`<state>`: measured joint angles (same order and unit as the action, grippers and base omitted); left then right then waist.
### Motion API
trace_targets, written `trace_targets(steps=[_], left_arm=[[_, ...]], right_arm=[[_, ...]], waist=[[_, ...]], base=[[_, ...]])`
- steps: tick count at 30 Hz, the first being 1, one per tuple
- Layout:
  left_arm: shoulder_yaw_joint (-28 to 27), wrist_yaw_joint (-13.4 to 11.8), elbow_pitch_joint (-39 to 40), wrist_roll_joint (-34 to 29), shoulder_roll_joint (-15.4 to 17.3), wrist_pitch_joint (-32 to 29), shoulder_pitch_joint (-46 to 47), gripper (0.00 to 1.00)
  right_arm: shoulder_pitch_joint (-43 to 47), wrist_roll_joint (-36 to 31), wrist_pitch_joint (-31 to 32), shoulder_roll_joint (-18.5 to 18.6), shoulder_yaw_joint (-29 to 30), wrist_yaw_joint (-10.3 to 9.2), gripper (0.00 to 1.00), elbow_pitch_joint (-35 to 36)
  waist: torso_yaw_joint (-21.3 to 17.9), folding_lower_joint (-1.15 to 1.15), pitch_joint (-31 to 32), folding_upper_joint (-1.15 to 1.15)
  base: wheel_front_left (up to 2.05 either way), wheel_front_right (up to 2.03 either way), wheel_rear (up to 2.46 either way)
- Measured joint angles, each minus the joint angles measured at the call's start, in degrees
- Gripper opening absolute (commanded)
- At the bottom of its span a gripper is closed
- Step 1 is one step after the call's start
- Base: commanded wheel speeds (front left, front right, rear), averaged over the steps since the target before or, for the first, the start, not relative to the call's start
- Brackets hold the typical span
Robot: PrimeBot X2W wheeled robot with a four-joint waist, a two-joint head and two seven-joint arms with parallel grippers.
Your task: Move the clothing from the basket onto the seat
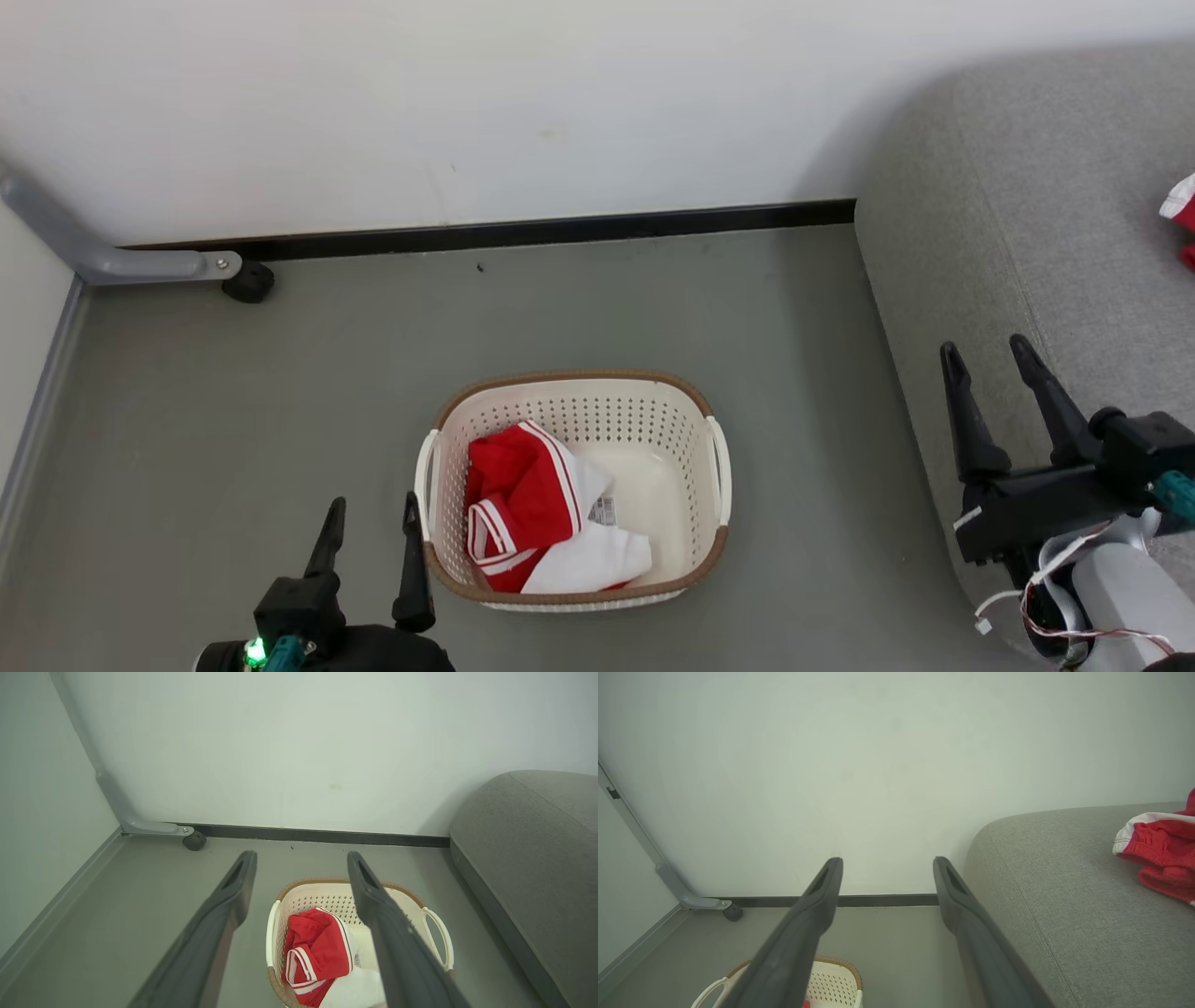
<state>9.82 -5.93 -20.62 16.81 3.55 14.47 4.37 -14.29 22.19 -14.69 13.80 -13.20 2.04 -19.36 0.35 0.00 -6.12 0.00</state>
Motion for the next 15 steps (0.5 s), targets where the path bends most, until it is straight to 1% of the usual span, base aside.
trace_targets(steps=[3,15], left_arm=[[1.5,1.0,-0.1,0.0,-0.4,0.0,0.5,1.00],[5.7,1.5,-3.0,0.1,-1.0,0.0,9.0,1.00]], right_arm=[[-1.9,-0.5,0.0,0.1,0.1,0.34,1.00,1.3],[-9.0,-1.7,0.0,0.2,-0.4,1.49,1.00,5.0]], waist=[[-0.3,0.00,-2.0,0.00],[-1.8,0.01,-11.2,0.00]], base=[[0.00,0.00,0.00],[0.00,0.00,0.00]])
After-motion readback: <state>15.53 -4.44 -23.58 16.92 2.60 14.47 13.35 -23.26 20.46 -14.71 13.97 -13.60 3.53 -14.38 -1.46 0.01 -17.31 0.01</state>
